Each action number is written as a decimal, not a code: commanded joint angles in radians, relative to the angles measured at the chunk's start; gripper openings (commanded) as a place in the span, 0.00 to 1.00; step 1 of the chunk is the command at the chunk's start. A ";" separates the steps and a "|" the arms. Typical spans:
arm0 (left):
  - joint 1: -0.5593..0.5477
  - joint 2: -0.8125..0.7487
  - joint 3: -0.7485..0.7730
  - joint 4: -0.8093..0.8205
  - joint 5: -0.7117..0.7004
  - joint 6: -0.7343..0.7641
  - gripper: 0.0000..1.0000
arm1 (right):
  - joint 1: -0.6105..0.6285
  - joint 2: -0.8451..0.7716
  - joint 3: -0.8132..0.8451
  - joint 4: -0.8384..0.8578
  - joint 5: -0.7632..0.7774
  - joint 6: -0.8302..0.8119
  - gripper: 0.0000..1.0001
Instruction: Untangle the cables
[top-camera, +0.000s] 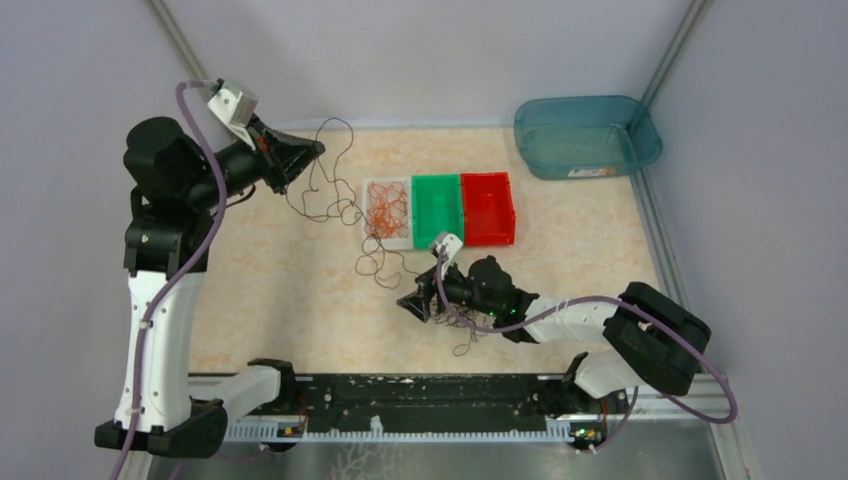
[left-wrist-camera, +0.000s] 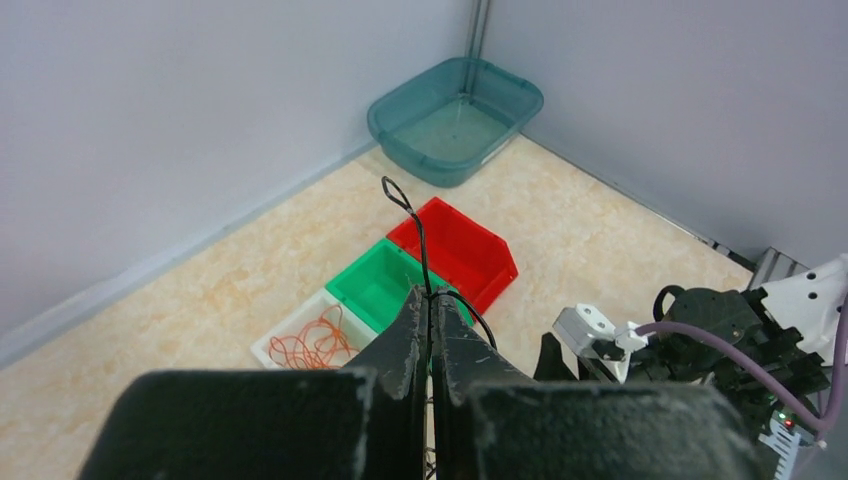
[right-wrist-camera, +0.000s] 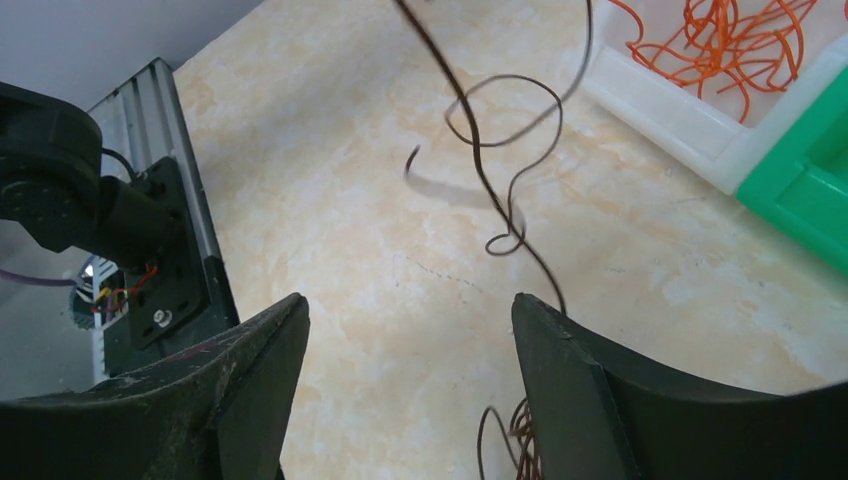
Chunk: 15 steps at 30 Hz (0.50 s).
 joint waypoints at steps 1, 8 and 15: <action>0.004 -0.041 0.079 0.114 -0.012 0.001 0.00 | 0.007 -0.017 -0.046 0.145 0.043 0.019 0.74; 0.004 -0.068 0.162 0.144 -0.032 0.046 0.00 | 0.006 0.018 -0.109 0.256 0.087 0.073 0.68; 0.004 -0.063 0.210 0.162 -0.021 0.061 0.00 | 0.006 0.096 -0.152 0.306 0.122 0.107 0.56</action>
